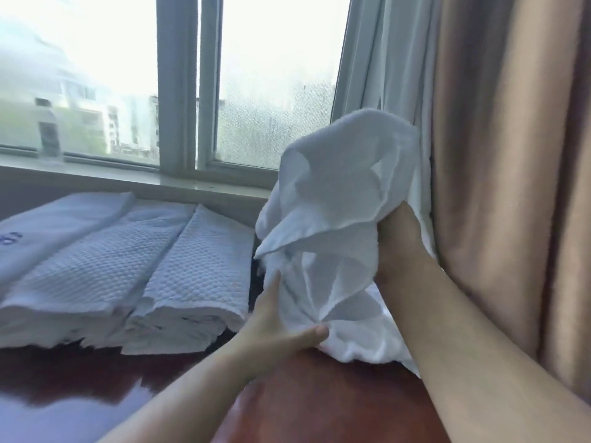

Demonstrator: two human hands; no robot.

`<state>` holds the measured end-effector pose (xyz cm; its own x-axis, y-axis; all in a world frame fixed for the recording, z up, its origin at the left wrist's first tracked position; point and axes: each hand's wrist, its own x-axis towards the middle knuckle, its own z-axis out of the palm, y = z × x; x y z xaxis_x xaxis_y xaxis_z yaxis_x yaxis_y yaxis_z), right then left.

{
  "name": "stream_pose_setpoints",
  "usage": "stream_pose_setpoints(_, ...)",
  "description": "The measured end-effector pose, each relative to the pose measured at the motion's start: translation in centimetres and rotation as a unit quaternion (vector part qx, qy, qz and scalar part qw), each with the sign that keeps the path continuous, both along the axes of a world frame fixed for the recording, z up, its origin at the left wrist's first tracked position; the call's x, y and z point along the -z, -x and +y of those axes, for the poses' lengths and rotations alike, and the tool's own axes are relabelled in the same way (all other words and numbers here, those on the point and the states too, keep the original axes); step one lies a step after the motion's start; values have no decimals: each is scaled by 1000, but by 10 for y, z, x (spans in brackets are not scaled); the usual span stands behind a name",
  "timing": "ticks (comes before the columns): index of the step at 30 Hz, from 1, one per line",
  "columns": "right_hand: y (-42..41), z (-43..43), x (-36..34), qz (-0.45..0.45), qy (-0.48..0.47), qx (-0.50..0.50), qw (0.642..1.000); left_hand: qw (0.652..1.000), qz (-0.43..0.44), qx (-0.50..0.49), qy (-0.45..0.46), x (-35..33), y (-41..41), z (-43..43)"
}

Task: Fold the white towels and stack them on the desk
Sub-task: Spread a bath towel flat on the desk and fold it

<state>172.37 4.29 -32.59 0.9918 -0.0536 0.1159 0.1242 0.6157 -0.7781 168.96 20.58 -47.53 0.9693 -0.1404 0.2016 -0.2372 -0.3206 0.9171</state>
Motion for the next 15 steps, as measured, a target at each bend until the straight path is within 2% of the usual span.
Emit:
stream_pose_setpoints(3, 0, -7, 17, 60, 19, 88, 994, 997, -60, -42, -3, 5, -10, -13)
stream_pose_setpoints(6, -7, -29, 54, 136, -32, 109, 984, 995, -62, -28, 71, 9, -8, -16)
stream_pose_setpoints(8, -10, -43, 88, 182, 16, 123, 975, 989, -74, -58, 113, 13, -5, -10)
stream_pose_setpoints(9, -12, -52, 108, 214, 29, 142, 966, 988, -78, -80, 103, 16, -5, -6)
stream_pose_setpoints(11, -4, -60, 136, 260, 101, 192, 941, 995, -72, -63, 15, 23, -3, 6)
stream_pose_setpoints(13, -2, -68, 157, 305, 262, 292, 868, 991, -42, 15, -126, 28, 2, 18)
stream_pose_setpoints(14, 3, -70, 163, 289, 349, 352, 819, 977, -31, 50, -205, 30, 7, 22)
stream_pose_setpoints(15, 5, -70, 167, 203, 434, 397, 782, 956, -38, 79, -279, 31, 11, 24)
